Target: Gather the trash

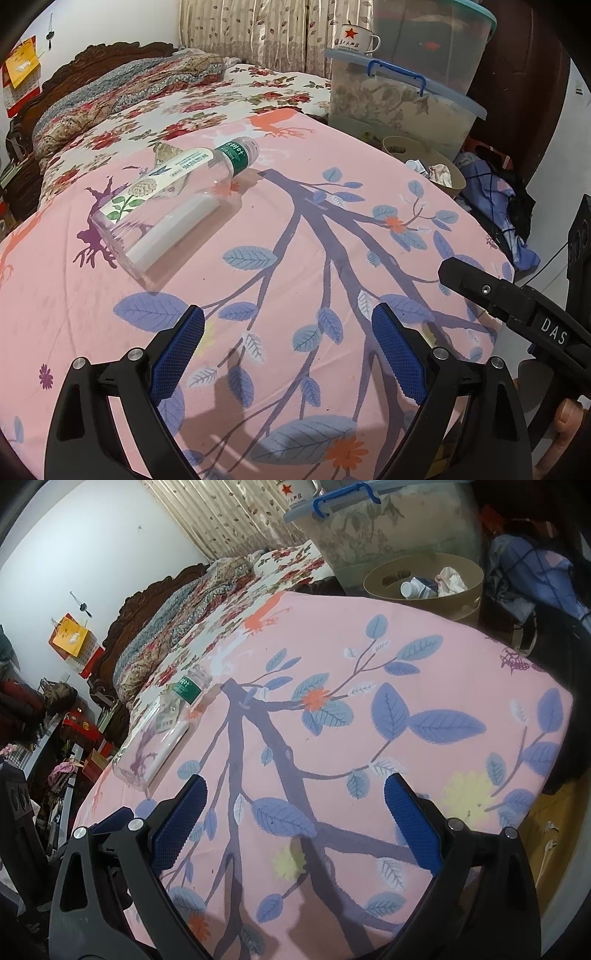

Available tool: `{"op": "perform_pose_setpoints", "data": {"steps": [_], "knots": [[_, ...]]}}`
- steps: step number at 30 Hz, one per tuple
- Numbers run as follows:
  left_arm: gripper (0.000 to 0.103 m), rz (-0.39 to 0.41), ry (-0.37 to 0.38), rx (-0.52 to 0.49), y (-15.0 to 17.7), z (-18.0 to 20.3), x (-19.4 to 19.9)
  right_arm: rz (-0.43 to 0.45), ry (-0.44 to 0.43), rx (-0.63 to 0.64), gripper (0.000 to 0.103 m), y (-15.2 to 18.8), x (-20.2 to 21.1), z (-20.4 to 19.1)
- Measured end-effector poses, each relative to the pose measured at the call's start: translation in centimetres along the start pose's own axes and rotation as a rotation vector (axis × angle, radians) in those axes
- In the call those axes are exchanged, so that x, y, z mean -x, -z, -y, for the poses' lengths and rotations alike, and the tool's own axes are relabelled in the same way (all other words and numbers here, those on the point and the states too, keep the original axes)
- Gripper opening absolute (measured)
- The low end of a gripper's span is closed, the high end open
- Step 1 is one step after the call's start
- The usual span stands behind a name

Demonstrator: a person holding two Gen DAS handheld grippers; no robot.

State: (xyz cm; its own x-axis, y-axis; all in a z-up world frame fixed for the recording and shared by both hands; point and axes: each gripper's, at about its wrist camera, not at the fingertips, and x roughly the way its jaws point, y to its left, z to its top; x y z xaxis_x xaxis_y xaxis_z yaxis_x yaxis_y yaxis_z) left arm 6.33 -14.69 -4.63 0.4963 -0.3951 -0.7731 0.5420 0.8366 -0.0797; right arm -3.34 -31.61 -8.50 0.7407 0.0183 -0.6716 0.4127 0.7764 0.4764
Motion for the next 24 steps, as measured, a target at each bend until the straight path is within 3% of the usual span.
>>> {"op": "perform_pose_setpoints", "data": {"steps": [18, 24], "knots": [[0.088, -0.013, -0.014, 0.005, 0.6, -0.7, -0.5, -0.039, -0.003, 0.004, 0.096, 0.5, -0.9, -0.2], [0.088, 0.036, -0.058, 0.0, -0.6, -2.7, 0.8, -0.043, -0.006, 0.008, 0.096, 0.5, -1.4, -0.2]]}}
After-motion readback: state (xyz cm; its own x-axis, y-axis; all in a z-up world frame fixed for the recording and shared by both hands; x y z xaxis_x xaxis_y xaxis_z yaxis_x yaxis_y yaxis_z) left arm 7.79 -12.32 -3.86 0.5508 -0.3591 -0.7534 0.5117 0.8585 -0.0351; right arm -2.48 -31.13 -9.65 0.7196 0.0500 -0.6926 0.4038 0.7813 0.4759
